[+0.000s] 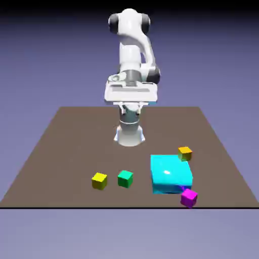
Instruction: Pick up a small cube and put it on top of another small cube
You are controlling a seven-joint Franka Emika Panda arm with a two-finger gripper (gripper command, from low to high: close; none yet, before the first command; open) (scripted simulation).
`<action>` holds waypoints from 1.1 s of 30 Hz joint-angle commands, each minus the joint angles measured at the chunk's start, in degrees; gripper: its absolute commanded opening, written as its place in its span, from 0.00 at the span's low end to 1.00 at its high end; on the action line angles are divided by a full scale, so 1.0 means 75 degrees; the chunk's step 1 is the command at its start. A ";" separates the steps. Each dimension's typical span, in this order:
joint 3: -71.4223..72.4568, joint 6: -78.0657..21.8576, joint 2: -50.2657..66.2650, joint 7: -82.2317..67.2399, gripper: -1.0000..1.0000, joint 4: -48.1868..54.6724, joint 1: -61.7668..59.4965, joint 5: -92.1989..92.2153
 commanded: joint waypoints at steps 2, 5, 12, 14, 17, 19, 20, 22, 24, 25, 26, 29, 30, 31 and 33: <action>-0.0264 -0.0424 0.0554 -0.0019 0.50 0.0277 0.0057 0.0130; -0.0659 -0.1060 0.1385 -0.0047 0.50 0.0692 0.0142 0.0324; -0.1582 -0.2543 0.3323 -0.0114 0.50 0.1661 0.0341 0.0777; -0.1846 -0.2966 0.3876 -0.0133 0.50 0.1938 0.0398 0.0906; -0.2241 -0.3602 0.4707 -0.0161 0.50 0.2353 0.0484 0.1100; -0.2505 -0.4026 0.5261 -0.0180 0.50 0.2630 0.0541 0.1230; -0.2636 -0.4237 0.5538 -0.0190 0.50 0.2768 0.0569 0.1294; -0.2900 -0.4661 0.6091 -0.0209 0.50 0.3045 0.0626 0.1424; -0.2982 -0.4793 0.6263 -0.0215 0.50 0.3131 0.0644 0.1464; -0.2835 -0.4516 0.6540 -0.0344 0.50 0.3113 0.0546 0.1651; -0.2687 -0.4240 0.6816 -0.0474 0.50 0.3096 0.0449 0.1839; -0.2333 -0.3574 0.7483 -0.0786 0.50 0.3054 0.0215 0.2291; -0.2333 -0.3574 0.7483 -0.0786 0.00 0.3054 0.0215 0.2291; -0.2333 -0.3574 0.7483 -0.0786 0.00 0.3054 0.0215 0.2291; -0.2627 -0.4127 0.6930 -0.0527 0.00 0.3089 0.0409 0.1916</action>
